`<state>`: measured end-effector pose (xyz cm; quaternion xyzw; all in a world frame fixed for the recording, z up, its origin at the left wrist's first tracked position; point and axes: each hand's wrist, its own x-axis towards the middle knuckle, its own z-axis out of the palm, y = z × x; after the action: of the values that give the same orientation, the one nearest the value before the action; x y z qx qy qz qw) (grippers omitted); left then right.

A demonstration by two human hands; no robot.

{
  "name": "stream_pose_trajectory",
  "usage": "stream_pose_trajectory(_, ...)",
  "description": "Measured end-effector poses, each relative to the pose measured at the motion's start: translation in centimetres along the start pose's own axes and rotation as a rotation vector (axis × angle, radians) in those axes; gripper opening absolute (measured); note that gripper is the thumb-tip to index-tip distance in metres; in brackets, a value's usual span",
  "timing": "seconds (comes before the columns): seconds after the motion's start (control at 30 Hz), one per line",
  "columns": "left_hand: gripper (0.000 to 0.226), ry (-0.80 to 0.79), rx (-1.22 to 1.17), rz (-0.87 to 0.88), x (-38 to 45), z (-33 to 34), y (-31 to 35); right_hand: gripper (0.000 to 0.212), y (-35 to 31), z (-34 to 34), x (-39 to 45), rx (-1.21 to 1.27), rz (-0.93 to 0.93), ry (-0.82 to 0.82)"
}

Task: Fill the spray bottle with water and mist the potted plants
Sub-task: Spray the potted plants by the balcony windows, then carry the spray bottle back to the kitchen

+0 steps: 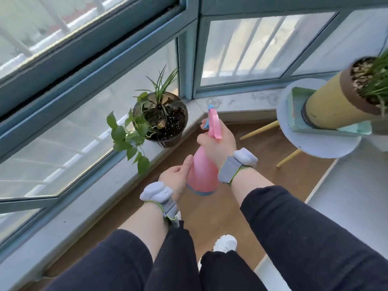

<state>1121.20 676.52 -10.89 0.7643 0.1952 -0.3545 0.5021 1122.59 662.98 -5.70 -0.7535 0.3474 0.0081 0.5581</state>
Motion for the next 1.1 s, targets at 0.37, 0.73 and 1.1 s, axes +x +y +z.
stream_pose_trajectory(0.37,0.067,-0.327,0.041,0.077,-13.7,16.5,2.9,0.026,5.2,-23.1,-10.2,0.139,-0.128,0.439)
stream_pose_trajectory(0.73,0.058,-0.704,0.353,0.18,-24.8,34.9,6.0,0.066,11.1,-42.0,-20.4,0.162,-0.071,0.863)
stream_pose_trajectory(1.1,0.05,-0.982,0.687,0.369,-29.3,49.3,11.2,0.057,14.1,-52.9,-22.0,0.22,0.088,1.369)
